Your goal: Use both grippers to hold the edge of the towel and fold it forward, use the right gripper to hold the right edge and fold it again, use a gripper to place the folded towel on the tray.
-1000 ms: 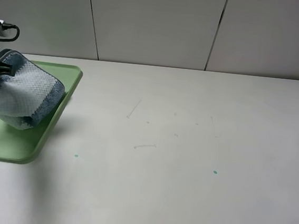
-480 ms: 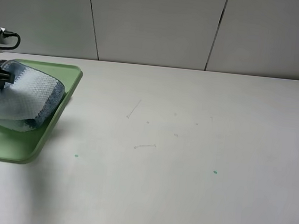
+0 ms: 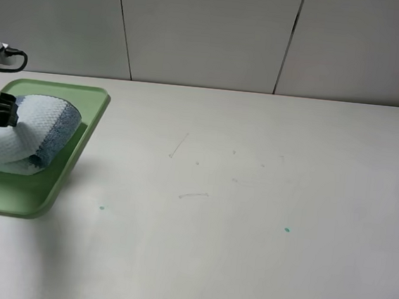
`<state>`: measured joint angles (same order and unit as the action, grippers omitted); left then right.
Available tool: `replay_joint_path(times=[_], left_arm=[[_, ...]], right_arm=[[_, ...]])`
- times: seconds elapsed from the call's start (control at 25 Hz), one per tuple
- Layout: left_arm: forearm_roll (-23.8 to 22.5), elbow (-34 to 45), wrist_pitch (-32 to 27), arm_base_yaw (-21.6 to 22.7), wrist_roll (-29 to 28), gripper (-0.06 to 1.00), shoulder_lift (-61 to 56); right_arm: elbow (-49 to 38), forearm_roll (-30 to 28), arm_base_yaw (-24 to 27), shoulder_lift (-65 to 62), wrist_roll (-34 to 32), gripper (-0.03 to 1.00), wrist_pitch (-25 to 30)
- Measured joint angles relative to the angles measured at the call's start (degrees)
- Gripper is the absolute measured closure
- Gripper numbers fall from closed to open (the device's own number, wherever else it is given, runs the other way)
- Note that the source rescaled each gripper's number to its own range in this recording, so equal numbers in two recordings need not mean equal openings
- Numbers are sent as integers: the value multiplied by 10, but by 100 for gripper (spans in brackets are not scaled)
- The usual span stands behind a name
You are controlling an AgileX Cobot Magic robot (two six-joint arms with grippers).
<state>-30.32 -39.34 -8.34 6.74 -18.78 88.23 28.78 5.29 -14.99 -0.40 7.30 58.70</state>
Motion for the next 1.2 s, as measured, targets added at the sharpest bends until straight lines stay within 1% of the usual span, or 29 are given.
replay_joint_path(times=[0.4,0.56,0.72,1.08,1.2], left_arm=[[0,3,-1,0,0,1,0],[-1,3,-1,0,5,-3,0],[-2,3,-1,0,24,-5,-1],[-2,3,-3,0,36,-5,-55],[-2,3,-17,0,46,-5,-80]], right_arm=[[0,0,0,0,0,-3,0],[0,0,0,0,0,-3,0],[0,0,0,0,0,-3,0],[0,0,0,0,0,-3,0],[0,0,0,0,0,-3,0]])
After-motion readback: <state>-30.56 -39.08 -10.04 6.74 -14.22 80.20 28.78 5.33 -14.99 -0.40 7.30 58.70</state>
